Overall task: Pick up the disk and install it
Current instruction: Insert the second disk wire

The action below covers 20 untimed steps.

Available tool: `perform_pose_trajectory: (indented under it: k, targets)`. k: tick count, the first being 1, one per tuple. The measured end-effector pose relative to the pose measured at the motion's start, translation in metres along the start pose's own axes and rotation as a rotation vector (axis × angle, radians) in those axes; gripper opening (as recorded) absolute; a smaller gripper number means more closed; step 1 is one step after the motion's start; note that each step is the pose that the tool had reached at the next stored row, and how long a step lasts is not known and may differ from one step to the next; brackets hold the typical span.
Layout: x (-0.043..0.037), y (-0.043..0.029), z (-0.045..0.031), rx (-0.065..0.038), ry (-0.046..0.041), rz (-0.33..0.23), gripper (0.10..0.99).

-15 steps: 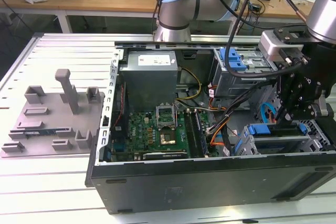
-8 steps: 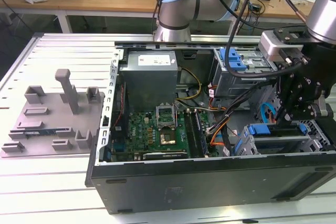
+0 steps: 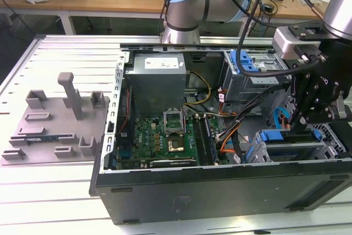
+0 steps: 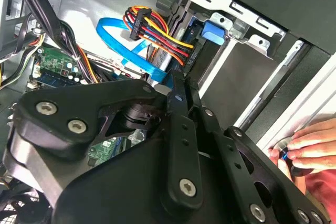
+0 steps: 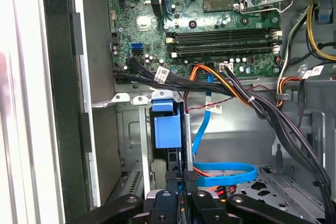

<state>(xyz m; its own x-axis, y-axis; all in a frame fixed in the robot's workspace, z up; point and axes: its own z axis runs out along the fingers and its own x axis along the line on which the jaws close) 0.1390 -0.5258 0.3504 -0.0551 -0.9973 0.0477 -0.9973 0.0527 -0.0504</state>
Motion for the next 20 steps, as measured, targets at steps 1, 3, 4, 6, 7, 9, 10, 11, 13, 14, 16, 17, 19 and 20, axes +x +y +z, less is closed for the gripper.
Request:
perform_pose_trajectory:
  k: [1, 3, 4, 6, 7, 9, 10, 11, 13, 14, 16, 17, 19, 20]
  targets:
    - [0.0000, 0.0000, -0.0001, 0.000, 0.0005, 0.000, 0.161]
    - [0.0000, 0.0000, -0.0001, 0.000, 0.0006, 0.000, 0.161]
    - [0.0000, 0.0000, 0.0000, 0.000, 0.0007, 0.000, 0.161]
    - [0.0006, -0.0001, 0.0002, 0.000, 0.0006, 0.000, 0.161]
    - [0.0010, -0.0004, 0.0005, 0.000, 0.0006, 0.000, 0.161]
    - [0.0010, -0.0005, 0.0006, 0.000, 0.0013, 0.000, 0.161]
    - [0.0010, -0.0005, 0.0008, 0.000, 0.0016, 0.000, 0.161]
    - [0.0009, -0.0005, 0.0010, 0.000, 0.0019, 0.000, 0.161]
    - [0.0008, -0.0007, 0.0013, 0.000, 0.0031, 0.000, 0.161]
    - [0.0008, -0.0008, 0.0016, 0.000, 0.0035, 0.000, 0.161]
    - [0.0007, -0.0009, 0.0022, 0.000, 0.0046, -0.001, 0.161]
    - [0.0007, -0.0009, 0.0030, 0.000, 0.0055, -0.001, 0.161]
    - [0.0006, -0.0009, 0.0039, 0.000, 0.0067, -0.003, 0.161]
    - [0.0006, -0.0009, 0.0045, 0.000, 0.0072, -0.003, 0.161]
